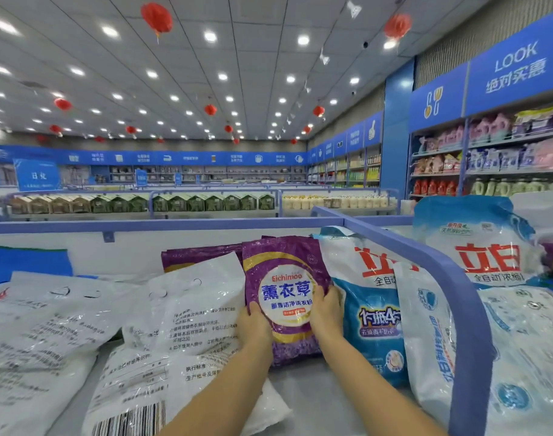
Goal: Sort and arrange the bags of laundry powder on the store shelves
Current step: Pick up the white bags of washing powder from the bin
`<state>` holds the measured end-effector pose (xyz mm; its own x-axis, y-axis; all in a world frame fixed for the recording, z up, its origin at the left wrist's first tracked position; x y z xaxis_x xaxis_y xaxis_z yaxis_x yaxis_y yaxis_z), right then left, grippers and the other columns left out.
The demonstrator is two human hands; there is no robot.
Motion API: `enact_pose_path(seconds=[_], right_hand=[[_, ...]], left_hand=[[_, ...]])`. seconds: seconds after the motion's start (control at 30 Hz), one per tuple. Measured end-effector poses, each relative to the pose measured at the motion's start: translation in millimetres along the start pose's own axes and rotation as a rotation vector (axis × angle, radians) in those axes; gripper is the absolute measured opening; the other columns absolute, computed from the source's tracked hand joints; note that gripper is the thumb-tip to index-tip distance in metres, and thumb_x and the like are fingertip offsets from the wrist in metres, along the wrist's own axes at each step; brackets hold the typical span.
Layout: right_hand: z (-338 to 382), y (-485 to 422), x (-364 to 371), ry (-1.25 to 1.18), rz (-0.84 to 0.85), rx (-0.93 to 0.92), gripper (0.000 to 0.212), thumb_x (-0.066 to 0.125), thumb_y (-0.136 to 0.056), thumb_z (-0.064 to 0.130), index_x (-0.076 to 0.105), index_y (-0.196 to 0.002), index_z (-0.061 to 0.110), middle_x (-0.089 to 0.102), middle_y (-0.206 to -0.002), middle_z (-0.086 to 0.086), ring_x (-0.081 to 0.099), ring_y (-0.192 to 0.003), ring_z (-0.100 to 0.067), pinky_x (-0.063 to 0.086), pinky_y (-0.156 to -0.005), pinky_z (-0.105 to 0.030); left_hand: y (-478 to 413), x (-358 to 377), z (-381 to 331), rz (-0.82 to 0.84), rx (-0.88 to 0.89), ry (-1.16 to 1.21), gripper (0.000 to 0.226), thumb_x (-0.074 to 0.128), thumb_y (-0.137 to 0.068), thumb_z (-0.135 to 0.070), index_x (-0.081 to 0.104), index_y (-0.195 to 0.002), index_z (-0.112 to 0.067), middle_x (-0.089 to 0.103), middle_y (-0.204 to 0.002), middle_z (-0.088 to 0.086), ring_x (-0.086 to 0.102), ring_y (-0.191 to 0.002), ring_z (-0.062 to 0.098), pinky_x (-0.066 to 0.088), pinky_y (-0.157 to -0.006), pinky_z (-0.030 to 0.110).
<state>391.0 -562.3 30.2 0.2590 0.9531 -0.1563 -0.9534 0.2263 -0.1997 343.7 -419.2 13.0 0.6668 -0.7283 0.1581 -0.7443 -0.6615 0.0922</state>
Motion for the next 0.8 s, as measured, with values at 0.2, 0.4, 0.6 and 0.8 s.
enact_pose_path(seconds=[0.2,0.4,0.6,0.8], right_hand=[[14.5,-18.3,-0.1,0.006,-0.031,0.091,0.042,0.033,-0.101,0.031,0.052,-0.117,-0.002,0.054,-0.121,-0.018,0.058,-0.105,-0.034,0.050,-0.090,-0.044],[16.4,-28.0,1.6,-0.111,0.092,0.145,0.047,0.043,-0.098,0.031,0.046,-0.129,-0.005,0.059,-0.119,-0.018,0.059,-0.104,-0.031,0.050,-0.087,-0.040],[24.3,-31.6,2.0,-0.281,0.263,0.180,0.041,0.048,-0.097,0.026,0.049,-0.131,0.003,0.062,-0.121,-0.017,0.060,-0.108,-0.034,0.048,-0.096,-0.046],[27.4,-36.3,-1.2,-0.114,0.279,0.139,0.042,0.038,-0.101,0.033,0.050,-0.128,0.003,0.062,-0.120,-0.014,0.058,-0.109,-0.030,0.046,-0.099,-0.043]], left_hand=[[-2.9,-4.0,1.2,0.017,0.032,-0.103,0.035,0.033,-0.104,-0.022,0.050,-0.129,-0.005,0.060,-0.118,0.015,0.055,-0.100,0.027,0.043,-0.085,0.033],[21.1,-13.1,-13.3,0.042,0.448,-0.411,0.067,0.073,-0.079,-0.015,0.033,-0.133,-0.012,0.044,-0.128,0.002,0.043,-0.118,0.019,0.040,-0.100,0.034],[102.6,18.4,-14.0,0.408,1.762,-1.045,0.027,0.067,-0.068,-0.006,0.068,-0.095,-0.013,0.065,-0.091,0.003,0.063,-0.080,0.019,0.055,-0.069,0.028],[89.2,45.5,6.0,0.601,1.819,-1.742,0.050,0.029,-0.095,-0.042,0.045,-0.140,-0.029,0.048,-0.143,-0.010,0.042,-0.134,0.011,0.030,-0.114,0.032]])
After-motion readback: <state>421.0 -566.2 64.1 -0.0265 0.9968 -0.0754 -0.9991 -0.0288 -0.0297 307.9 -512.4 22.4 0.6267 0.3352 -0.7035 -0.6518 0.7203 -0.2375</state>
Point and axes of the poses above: each hand's wrist, its own y-axis away from the middle knuckle, its own x-axis out of the palm, z = x × y, the point moved 5 cm from there along -y, towards the middle knuckle
